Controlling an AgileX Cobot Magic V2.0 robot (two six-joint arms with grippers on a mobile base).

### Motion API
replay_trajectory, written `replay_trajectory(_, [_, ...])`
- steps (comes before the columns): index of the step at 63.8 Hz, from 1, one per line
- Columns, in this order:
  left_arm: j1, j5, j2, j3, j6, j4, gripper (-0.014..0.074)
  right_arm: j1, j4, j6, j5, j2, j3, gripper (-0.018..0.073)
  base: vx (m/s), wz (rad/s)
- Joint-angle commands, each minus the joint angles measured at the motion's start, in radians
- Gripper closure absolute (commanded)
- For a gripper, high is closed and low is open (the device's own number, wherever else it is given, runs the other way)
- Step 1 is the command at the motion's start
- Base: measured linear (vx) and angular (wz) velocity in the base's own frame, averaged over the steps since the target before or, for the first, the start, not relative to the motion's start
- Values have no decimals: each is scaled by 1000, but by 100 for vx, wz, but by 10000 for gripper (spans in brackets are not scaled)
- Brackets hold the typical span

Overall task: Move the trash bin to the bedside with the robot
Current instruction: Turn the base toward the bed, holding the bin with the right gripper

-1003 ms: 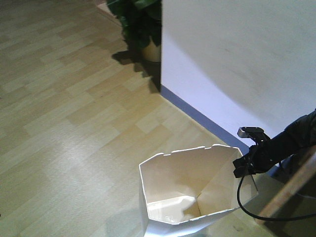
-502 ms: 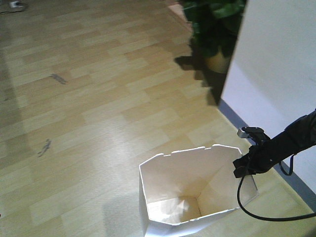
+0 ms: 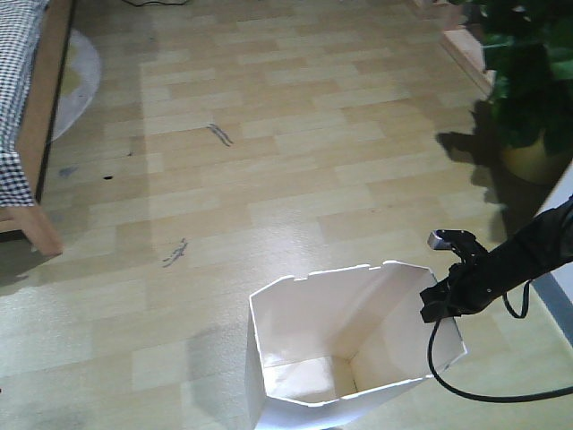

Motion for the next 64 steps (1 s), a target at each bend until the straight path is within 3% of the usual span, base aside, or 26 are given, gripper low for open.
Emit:
replay_trajectory(1, [-3,-66,-14,3,-4,-2,603,-4,58,-8,169,-73,-10,562,19,41])
replay_trajectory(26, [-3,-66,-14,3,-4,-2,603,-4,58,-8,169,-73,-10,562,21,25])
replay_trajectory(64, [-3,-66,-14,3,-4,-2,603,-4,58,-8,169,-73,-10,562,26,3])
